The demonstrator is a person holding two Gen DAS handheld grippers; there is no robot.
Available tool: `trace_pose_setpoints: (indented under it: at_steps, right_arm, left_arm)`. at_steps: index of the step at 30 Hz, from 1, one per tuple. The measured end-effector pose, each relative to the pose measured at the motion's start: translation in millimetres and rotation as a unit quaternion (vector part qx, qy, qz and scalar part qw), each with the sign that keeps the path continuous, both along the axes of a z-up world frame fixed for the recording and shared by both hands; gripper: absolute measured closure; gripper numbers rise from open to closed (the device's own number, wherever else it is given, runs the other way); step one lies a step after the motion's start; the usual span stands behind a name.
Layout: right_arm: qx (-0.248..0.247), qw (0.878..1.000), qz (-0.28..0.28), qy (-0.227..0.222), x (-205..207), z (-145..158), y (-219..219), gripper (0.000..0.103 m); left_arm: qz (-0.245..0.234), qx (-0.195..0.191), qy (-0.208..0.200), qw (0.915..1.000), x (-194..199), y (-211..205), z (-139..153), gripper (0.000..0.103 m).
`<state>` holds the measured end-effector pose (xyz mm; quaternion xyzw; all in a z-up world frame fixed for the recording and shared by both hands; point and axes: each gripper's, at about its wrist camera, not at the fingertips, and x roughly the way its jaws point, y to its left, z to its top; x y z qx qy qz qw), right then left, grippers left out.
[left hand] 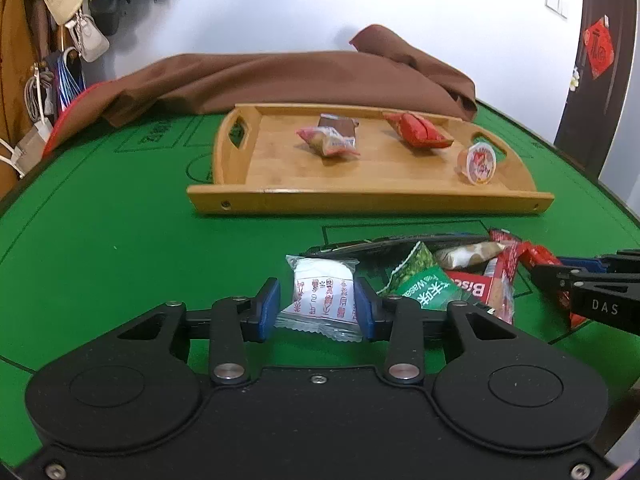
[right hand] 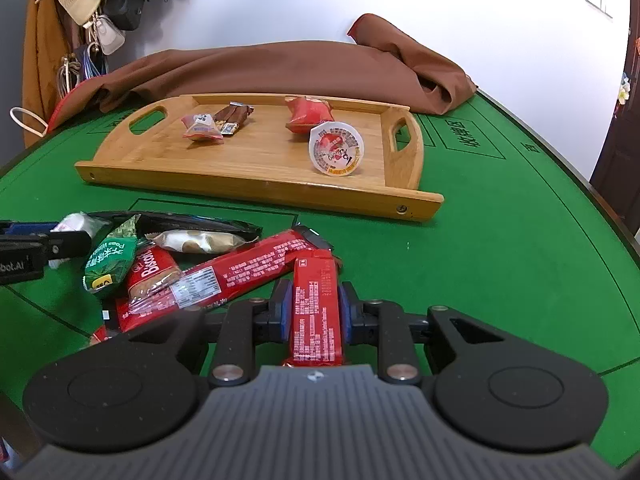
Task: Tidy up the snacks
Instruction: 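Grasp the white candy packet with the left tool while the right tool grasps the red sausage stick, then carry the white candy packet and red sausage stick onto the tray with both tools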
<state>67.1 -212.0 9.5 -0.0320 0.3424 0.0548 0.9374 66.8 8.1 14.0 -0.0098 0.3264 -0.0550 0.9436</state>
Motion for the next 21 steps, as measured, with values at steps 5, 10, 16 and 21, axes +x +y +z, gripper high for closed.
trace_pose_setpoints:
  at_steps: [5, 10, 16, 21]
  right_arm:
    - [0.002, 1.000, -0.001, -0.010, -4, 8, -1, 0.075]
    - [0.004, 1.000, -0.001, -0.021, -5, 19, -2, 0.075]
    - [0.012, 0.999, 0.002, -0.031, 5, 34, -3, 0.075]
    - [0.037, 0.999, 0.007, -0.024, 24, 48, -6, 0.075]
  left_arm:
    - [0.010, -0.007, -0.012, 0.9999, -6, 5, 11, 0.066]
    - [0.010, -0.020, -0.023, 0.9995, -6, 11, 25, 0.067]
    - [0.005, -0.025, -0.036, 0.9990, 4, 11, 40, 0.067]
    - [0.000, -0.033, -0.036, 0.9988, 24, 10, 50, 0.067]
